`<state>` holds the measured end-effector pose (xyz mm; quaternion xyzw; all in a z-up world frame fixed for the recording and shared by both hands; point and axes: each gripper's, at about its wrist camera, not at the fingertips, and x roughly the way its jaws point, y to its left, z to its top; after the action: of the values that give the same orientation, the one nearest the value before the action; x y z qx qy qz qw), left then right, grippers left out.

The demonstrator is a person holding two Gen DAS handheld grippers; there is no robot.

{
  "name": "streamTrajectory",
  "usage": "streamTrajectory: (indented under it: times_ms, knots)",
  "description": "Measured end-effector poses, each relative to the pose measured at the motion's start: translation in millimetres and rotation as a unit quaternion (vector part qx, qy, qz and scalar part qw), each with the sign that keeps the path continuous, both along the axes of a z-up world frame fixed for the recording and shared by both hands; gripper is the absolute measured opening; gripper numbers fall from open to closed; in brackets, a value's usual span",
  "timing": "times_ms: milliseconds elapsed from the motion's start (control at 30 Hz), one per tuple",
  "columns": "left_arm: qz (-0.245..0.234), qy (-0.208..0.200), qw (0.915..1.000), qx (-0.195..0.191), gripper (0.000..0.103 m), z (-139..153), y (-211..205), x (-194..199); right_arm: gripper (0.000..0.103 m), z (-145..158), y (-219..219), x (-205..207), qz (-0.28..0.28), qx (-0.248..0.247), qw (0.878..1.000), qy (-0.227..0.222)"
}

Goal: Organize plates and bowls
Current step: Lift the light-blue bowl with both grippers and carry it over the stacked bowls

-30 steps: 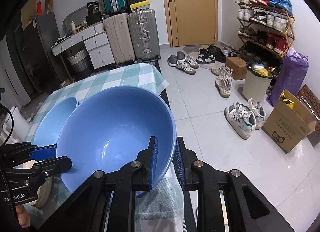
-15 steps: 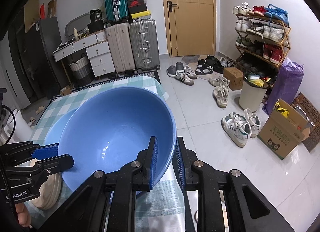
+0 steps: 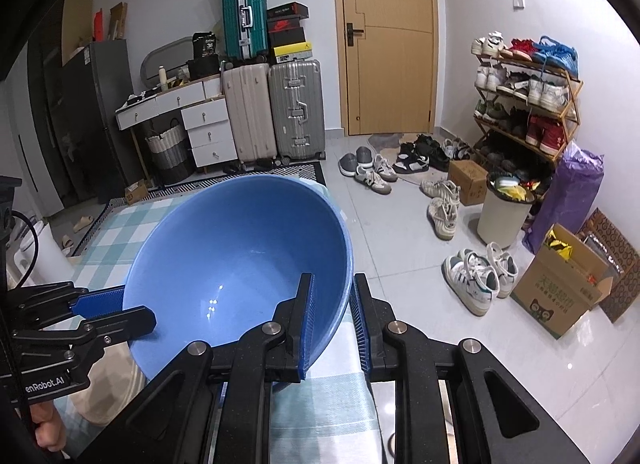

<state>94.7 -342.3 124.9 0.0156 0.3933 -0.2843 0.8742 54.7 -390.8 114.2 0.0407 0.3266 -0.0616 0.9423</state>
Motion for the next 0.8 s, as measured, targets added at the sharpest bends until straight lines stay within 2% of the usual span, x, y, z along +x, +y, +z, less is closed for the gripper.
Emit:
streamTrajectory:
  times_ms: [467,800]
  knots:
    - [0.037,-0.018,0.9990,-0.018,0.031,35,58,-7,0.019,28,49,13,0.030,-0.013,0.999,-0.020]
    - [0.067,-0.022,0.9973,-0.022,0.031,45,90,0,0.019,35,81,25,0.058,-0.016,0.998,-0.027]
